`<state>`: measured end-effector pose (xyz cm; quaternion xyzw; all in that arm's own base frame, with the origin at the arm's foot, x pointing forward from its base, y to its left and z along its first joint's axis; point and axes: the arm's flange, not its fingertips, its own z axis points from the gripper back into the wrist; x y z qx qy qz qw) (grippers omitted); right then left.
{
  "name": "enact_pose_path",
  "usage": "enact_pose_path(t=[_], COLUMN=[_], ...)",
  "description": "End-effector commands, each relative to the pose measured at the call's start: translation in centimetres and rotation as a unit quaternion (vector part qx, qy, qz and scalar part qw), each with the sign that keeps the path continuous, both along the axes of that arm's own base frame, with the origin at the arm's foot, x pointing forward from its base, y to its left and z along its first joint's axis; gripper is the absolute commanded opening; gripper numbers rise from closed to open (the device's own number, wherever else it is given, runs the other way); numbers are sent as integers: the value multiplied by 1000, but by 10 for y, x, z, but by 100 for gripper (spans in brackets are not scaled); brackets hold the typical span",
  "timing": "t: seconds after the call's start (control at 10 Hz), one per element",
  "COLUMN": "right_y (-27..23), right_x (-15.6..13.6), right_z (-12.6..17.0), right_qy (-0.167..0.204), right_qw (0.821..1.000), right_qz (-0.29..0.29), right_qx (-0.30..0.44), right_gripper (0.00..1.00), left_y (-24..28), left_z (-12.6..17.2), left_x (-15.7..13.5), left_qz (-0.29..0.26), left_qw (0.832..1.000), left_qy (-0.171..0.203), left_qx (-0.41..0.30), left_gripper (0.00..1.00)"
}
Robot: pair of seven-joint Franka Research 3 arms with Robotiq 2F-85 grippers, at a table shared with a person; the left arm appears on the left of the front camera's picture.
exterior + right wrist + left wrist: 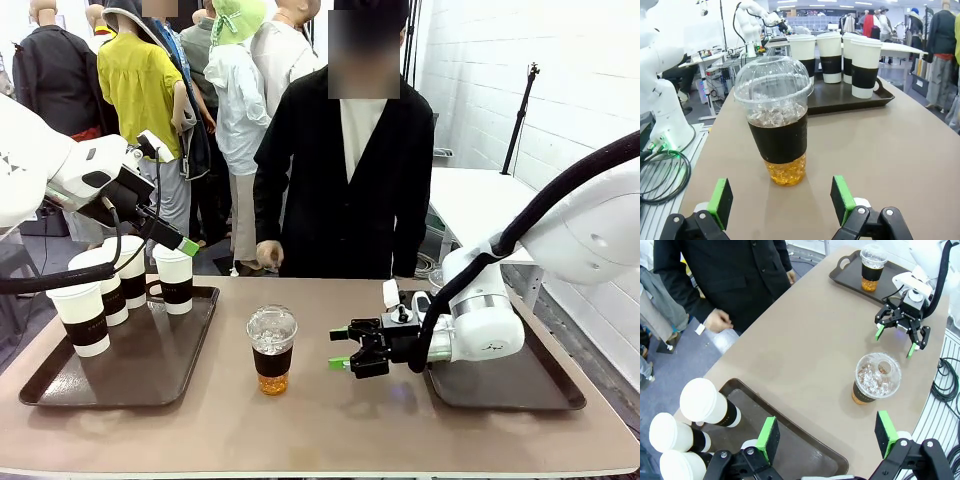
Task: Distribute the coffee onto the tray.
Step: Pick up another iced Americano from the middle of the table and place it on the right Handle tray.
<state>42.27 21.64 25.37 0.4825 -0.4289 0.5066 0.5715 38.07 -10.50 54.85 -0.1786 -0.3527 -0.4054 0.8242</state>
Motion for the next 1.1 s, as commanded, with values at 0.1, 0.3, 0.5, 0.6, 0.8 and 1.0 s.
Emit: enact_pose_path(t=[0.1,0.3,0.5,0.6,0.8,1.0], right_y=[0,0,0,0,18,33], right_x=[0,0,0,2,3,2], right_z=[0,0,0,-1,-7,-11], right_qy=[0,0,0,-1,-1,-5], right_qw=[1000,1000,1000,1000,1000,1000], right_qz=[0,0,0,0,-11,-13], right_qx=[0,0,0,0,8,12], right_gripper=[100,100,100,100,100,100], left_y=[2,2,2,2,2,2], left_z=[-1,-1,-1,-1,-1,-1], left_x=[1,1,1,1,1,1], left_qz=[-1,-1,-1,-1,-1,-1], left_qw=[1000,1000,1000,1000,1000,1000], left_qy=[4,4,4,4,4,4], left_qx=[-3,-3,-3,-3,-3,-3], left_gripper=[100,100,100,100,100,100])
